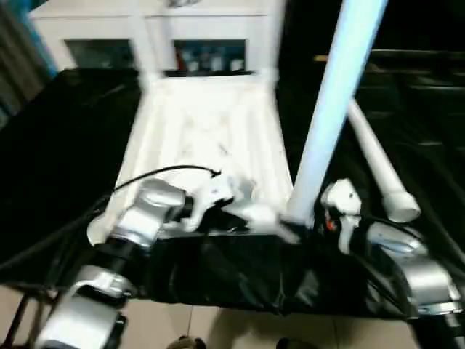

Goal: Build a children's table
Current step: Rotate leg to tighten

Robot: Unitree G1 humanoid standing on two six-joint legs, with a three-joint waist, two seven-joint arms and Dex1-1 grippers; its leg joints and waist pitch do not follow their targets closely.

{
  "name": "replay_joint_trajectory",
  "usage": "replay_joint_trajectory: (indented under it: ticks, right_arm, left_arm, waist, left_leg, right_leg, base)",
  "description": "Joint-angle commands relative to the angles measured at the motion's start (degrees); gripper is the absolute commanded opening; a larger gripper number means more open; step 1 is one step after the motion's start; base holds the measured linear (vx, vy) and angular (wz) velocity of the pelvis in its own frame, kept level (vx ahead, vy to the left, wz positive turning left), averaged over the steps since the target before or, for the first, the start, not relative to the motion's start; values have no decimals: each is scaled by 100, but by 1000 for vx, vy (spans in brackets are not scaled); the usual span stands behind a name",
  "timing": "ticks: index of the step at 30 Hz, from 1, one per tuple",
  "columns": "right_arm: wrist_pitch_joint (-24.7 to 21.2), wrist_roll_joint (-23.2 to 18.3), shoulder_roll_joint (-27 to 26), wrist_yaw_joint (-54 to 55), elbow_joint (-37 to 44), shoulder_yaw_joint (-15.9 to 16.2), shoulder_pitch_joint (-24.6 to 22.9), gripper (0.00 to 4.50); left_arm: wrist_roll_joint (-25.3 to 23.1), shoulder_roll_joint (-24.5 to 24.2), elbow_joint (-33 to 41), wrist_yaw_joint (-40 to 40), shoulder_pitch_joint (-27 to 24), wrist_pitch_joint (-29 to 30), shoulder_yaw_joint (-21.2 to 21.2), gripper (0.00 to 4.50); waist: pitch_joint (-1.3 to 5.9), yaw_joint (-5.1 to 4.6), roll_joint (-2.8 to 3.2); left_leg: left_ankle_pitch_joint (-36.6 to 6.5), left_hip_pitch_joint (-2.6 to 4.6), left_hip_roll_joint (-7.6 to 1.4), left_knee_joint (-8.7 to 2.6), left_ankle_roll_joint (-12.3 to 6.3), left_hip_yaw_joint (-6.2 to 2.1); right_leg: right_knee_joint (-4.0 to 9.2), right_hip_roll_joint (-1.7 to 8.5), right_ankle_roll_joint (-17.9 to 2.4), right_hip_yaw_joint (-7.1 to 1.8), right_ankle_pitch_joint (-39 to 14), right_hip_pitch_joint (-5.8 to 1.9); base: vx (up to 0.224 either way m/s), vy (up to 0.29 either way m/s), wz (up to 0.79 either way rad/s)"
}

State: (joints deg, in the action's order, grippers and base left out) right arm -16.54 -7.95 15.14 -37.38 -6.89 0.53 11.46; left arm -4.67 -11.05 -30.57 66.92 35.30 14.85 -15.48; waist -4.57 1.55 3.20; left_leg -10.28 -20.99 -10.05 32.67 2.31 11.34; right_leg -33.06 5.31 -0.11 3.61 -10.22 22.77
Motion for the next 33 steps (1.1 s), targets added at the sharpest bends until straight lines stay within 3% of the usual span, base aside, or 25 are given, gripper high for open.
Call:
replay_joint_trajectory:
  ticks: [1,4,8,9,13,16,21,25,27,29,33]
  right_arm:
    - [-242,62,-517,250,-132,572,6,276]
    - [-323,88,-891,676,-135,559,-15,276]
    - [-104,260,-1197,974,-185,695,-28,276]
    - [-54,277,-1212,991,-197,704,-24,332]
    - [-25,190,-1077,851,-160,637,-14,352]
    - [153,312,-683,421,-36,735,-9,364]
    - [191,200,-196,-363,163,846,-62,364]
    - [59,-177,506,-1501,498,921,-120,364]
    - [-28,-257,740,-1841,588,978,-135,364]
    - [-45,-302,1004,-2227,653,1052,-145,364]
    - [-186,-375,1413,-2854,712,1198,-86,364]
  left_arm:
    - [131,653,231,-29,-115,151,-463,0]
    - [66,878,255,-376,-132,254,-490,0]
    - [51,1133,294,-619,-122,329,-488,0]
    - [45,1140,307,-636,-120,339,-497,0]
    - [65,1030,298,-545,-115,249,-524,0]
    - [102,772,352,-254,-117,101,-516,0]
    - [202,497,320,183,-101,-119,-435,0]
    - [406,85,292,951,-61,-375,-369,0]
    - [436,-29,284,1152,-33,-411,-372,0]
    - [426,-160,251,1354,15,-471,-390,0]
    - [336,-367,61,1673,138,-706,-477,0]
  waist:
    - [251,-3,-67]
    - [247,-14,-65]
    - [250,-18,-45]
    - [248,-19,-42]
    - [261,-18,-33]
    - [297,7,-35]
    - [353,35,-51]
    - [350,80,-40]
    - [342,94,-21]
    - [319,142,-9]
    - [314,180,-24]
  left_leg:
    - [-1811,42,-290,-448,-208,-176]
    - [-1781,47,-283,-451,-226,-167]
    - [-1961,62,-290,-474,-166,-183]
    - [-2010,59,-292,-480,-164,-185]
    - [-2013,56,-286,-477,-192,-178]
    - [-1729,42,-292,-457,-260,-165]
    - [-931,-10,-275,-362,-694,-131]
    - [-774,-12,-288,-333,-961,-129]
    - [-857,-1,-308,-340,-945,-122]
    - [-1123,27,-346,-365,-799,-122]
    - [-1181,41,-338,-372,-677,-124]
  right_leg:
    - [500,334,-1139,-241,-2217,-192]
    - [515,323,-1103,-242,-2222,-182]
    - [532,318,-1002,-243,-2319,-161]
    - [532,319,-989,-245,-2316,-156]
    - [537,317,-981,-251,-2247,-160]
    - [492,318,-1084,-260,-1806,-184]
    - [358,323,-1464,-247,-554,-261]
    - [329,310,-1587,-220,-433,-288]
    - [335,304,-1588,-213,-575,-270]
    - [356,313,-1563,-226,-957,-241]
    - [369,318,-1527,-243,-1077,-245]
  base:
    - [0,0,0]
    - [0,0,0]
    - [0,0,0]
    - [0,0,0]
    - [0,0,0]
    - [0,0,0]
    - [0,0,0]
    - [0,0,0]
    - [0,0,0]
    - [0,0,0]
    - [0,0,0]
